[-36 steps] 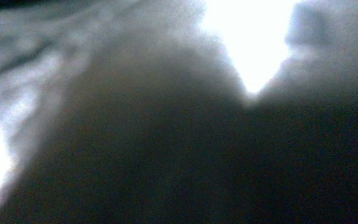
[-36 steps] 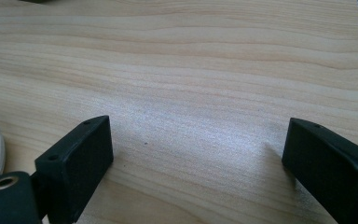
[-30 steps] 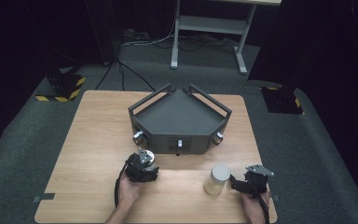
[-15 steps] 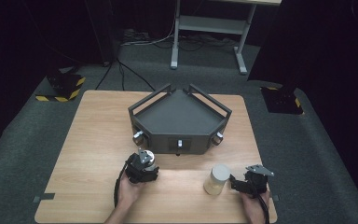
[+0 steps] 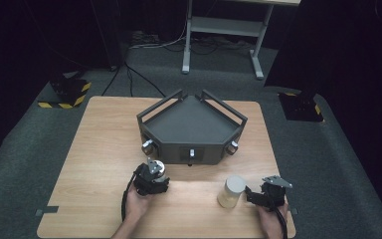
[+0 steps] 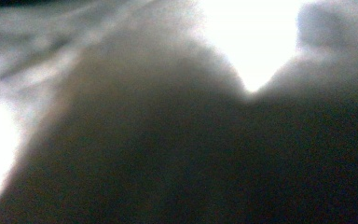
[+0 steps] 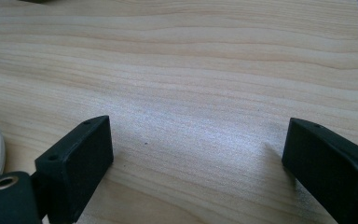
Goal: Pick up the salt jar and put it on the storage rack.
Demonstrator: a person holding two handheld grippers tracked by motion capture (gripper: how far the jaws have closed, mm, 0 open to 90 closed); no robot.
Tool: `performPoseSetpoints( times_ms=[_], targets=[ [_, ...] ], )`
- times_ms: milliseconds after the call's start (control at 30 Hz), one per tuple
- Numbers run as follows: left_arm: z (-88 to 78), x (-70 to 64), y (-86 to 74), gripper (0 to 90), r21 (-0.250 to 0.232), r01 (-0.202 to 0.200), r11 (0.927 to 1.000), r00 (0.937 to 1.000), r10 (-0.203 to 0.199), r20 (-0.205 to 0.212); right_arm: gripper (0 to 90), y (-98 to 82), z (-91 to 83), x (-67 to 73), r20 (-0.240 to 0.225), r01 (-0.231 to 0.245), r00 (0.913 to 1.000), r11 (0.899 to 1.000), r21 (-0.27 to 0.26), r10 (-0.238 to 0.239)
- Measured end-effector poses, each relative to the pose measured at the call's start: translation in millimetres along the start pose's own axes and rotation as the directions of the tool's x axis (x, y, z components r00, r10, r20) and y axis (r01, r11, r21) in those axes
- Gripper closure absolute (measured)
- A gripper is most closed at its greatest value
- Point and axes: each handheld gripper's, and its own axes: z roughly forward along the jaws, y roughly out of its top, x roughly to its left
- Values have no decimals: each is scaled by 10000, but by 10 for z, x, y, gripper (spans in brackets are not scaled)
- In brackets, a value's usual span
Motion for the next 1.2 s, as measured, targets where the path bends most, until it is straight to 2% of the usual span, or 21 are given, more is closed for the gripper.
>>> performPoseSetpoints(
  times_ms=[467,733,867,1067,1200],
  targets=[
    [-15,2,-19,303,-56,181,9998,9998,-181,-33,84,0,0,-1,-3,1,10000,10000,-2,-1],
    [-66,18,-27,303,-63,147,9999,9999,-148,-34,84,0,0,0,-2,-2,10000,10000,-1,2],
    [-104,69,-5,303,-93,254,9996,9996,-253,99,85,0,0,0,-3,0,10000,10000,-2,0],
    [-165,86,51,303,-39,36,10000,9998,-36,188,87,-1,-1,-1,-9,6,10000,10000,-9,-6],
    [-196,170,71,303,-97,362,9993,9978,-356,566,87,-1,-1,-1,-10,5,10000,10000,-8,-5]
  ],
)
